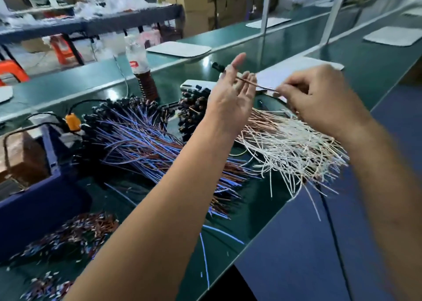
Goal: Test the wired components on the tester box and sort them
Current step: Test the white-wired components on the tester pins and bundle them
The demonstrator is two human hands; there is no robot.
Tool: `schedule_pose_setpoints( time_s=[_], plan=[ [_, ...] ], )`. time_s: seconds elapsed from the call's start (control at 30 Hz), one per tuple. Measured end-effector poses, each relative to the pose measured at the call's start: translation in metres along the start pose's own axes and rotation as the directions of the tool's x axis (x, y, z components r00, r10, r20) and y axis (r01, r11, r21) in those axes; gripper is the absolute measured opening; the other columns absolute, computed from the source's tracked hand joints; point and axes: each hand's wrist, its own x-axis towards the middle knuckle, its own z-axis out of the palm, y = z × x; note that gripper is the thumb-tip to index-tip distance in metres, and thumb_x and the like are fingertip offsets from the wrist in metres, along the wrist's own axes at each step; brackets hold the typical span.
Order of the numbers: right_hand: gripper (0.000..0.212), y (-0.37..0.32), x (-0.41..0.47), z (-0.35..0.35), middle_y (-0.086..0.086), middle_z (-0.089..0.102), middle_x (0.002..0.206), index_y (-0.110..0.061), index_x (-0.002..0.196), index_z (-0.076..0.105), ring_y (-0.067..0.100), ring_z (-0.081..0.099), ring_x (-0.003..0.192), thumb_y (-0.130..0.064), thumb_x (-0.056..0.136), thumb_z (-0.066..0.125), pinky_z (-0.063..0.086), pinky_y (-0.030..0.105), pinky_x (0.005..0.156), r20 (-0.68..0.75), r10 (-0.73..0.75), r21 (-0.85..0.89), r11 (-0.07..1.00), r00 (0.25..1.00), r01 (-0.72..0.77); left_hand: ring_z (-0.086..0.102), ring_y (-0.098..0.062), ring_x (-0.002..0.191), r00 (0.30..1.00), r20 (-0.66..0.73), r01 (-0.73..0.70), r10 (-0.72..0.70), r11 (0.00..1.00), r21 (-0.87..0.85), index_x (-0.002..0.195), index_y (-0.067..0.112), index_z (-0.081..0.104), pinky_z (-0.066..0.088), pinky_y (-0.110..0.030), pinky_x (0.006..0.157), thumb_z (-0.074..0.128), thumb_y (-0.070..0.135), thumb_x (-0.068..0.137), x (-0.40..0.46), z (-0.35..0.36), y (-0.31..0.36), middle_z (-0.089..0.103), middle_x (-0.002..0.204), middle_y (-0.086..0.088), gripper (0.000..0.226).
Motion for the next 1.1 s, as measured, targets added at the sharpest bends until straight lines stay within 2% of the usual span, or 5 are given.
schedule_pose_setpoints(
  time_s=[0.23,0.57,0.77,0.93,1.1],
  plan=[
    [0.020,0.016,0.031,0.006,0.013,0.076,0.088,-0.020,0.098,0.082,0.037,0.067,0.083,-0.037,0.095,0.072,0.049,0.035,0.072,-0.135,-0.009,-0.298,0.954,0.991,-0.032,0.050,-0.006,0.049,0.982,-0.180,0.076,-0.064,0.995,0.061,0.076,0.003,0.067,0.046,-0.018,0.053,0.058,0.008,0.105,0.037,-0.012,-0.012,0.057,0.056,0.001,0.030],
    [0.094,0.041,0.042,0.128,0.000,0.005,0.175,-0.018,0.167,0.002,0.024,0.013,0.160,-0.077,0.098,0.027,0.011,0.064,0.125,0.513,0.310,-0.485,0.874,0.800,-0.028,0.058,-0.027,0.098,0.951,-0.220,0.203,-0.216,0.976,-0.083,0.126,-0.014,0.055,0.059,-0.026,0.084,0.055,-0.014,0.093,0.045,-0.039,-0.018,0.056,0.112,-0.022,0.032],
    [0.099,0.017,0.040,0.124,0.008,0.015,0.173,-0.011,0.165,0.012,0.025,0.014,0.160,-0.079,0.096,0.031,0.008,0.064,0.125,0.336,0.282,-0.469,0.878,0.899,-0.100,0.067,-0.027,0.087,0.967,-0.187,0.148,-0.171,0.980,-0.130,0.088,-0.005,0.061,0.061,-0.028,0.085,0.053,-0.010,0.094,0.008,-0.062,0.002,0.067,0.093,-0.021,0.011],
    [0.025,-0.073,0.013,0.131,0.019,0.074,0.103,-0.015,0.111,0.073,0.039,0.069,0.096,-0.033,0.095,0.065,0.051,0.039,0.074,-0.036,-0.098,-0.199,0.976,0.995,0.089,0.069,-0.016,0.059,0.990,-0.122,0.061,-0.071,0.995,-0.081,0.094,-0.003,0.065,0.061,-0.019,0.061,0.052,-0.010,0.095,-0.055,-0.106,0.027,0.073,0.071,-0.011,0.015],
    [0.018,-0.174,-0.037,0.156,0.017,0.067,0.078,-0.018,0.072,0.059,0.041,0.064,0.078,-0.027,0.084,0.071,0.038,0.035,0.060,0.278,-0.321,0.017,0.944,0.905,0.330,0.054,-0.010,0.046,0.997,-0.070,0.057,-0.031,0.918,0.394,0.082,0.009,0.064,0.041,-0.017,0.041,0.055,-0.001,0.098,-0.131,-0.201,0.074,0.064,0.063,-0.003,0.020]
  ],
)
